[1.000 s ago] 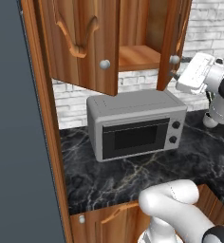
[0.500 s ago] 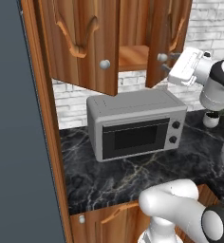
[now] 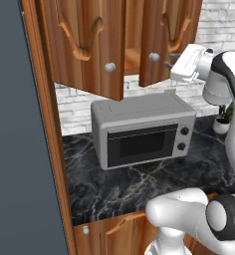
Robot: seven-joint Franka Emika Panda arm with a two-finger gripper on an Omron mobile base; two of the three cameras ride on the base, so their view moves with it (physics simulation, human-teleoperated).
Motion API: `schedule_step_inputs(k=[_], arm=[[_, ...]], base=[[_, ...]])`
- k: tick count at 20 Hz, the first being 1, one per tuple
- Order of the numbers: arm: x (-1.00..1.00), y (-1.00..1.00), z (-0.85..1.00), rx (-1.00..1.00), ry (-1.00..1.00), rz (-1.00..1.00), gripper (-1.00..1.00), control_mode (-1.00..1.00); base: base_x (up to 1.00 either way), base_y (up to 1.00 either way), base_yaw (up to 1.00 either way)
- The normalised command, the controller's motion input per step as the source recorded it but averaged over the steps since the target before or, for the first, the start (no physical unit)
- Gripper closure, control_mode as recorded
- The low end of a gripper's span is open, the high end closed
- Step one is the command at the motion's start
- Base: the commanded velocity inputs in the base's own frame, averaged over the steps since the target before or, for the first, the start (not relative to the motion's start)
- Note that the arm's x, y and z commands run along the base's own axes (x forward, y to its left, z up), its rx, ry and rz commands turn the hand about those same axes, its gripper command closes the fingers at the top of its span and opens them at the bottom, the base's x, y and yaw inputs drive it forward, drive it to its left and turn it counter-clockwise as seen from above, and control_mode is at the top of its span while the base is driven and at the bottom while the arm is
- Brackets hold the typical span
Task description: Close all open cabinet doors.
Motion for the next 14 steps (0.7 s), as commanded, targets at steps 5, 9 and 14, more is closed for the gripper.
schedule_step_inputs(k=[5, 9, 14], arm=[[0.79, 0.32, -0.42, -0.03, 0.03, -0.01, -1.00, -1.00], [0.84, 0.39, -0.46, -0.03, 0.03, -0.04, -1.00, -1.00], [0.82, 0.37, -0.44, -0.02, 0.02, -0.05, -1.00, -1.00]], base=[[0.00, 0.00, 0.00], [0.00, 0.00, 0.00], [0.00, 0.00, 0.00]])
